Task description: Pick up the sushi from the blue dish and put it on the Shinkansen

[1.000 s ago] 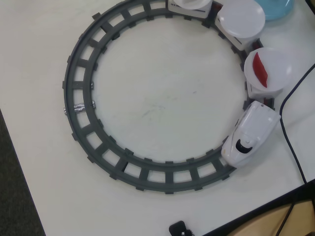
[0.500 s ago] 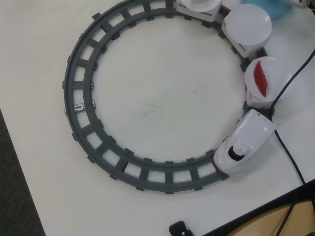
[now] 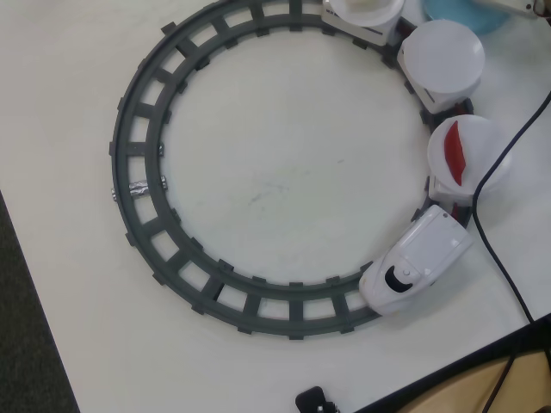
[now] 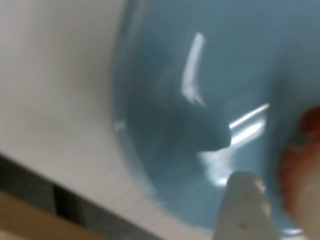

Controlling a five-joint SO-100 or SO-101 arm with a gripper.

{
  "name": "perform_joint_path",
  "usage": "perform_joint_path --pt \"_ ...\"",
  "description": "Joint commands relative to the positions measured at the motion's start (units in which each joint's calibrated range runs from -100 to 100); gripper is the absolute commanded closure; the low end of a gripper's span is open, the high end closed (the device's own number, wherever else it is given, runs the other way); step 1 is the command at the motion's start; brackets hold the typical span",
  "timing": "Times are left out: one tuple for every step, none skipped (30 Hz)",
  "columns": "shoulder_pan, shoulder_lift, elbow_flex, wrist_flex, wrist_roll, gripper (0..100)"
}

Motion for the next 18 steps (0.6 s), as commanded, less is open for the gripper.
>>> perform_joint_path --pt "0.9 -0.9 -1.8 -0.3 0.2 76" --pt "1.1 -0.8 -1.4 -0.4 0.1 78" --pt "1.6 -0.5 -0.9 -0.6 0.1 81" --pt "1.9 -0.1 -0.5 -1.7 -0.3 85" --pt "2.1 0.2 -0.1 -3.0 -0.4 90" --pt "2.2 0.5 0.3 -3.9 -0.4 96" --pt "2.3 0.8 0.3 -4.2 -0.5 100" --pt "2.7 0.9 0.4 -4.3 -0.5 99" --pt "2.9 0.9 0.4 -4.3 -0.5 97" --pt "2.9 0.5 0.4 -4.1 -0.5 97" --pt "3.0 0.3 0.4 -4.1 -0.8 97" --pt "3.0 -0.2 0.0 -4.1 -1.7 97" --pt "3.0 -1.2 -0.3 -4.1 -2.7 98" --pt "3.0 -2.8 0.1 -4.1 -3.5 98" --pt "2.9 -4.8 0.4 -3.9 -4.2 98" --pt "2.7 -6.8 0.9 -3.9 -5.1 98" --pt "2.6 -9.1 1.9 -3.9 -5.9 98" --pt "2.5 -11.6 2.9 -3.9 -6.5 98"
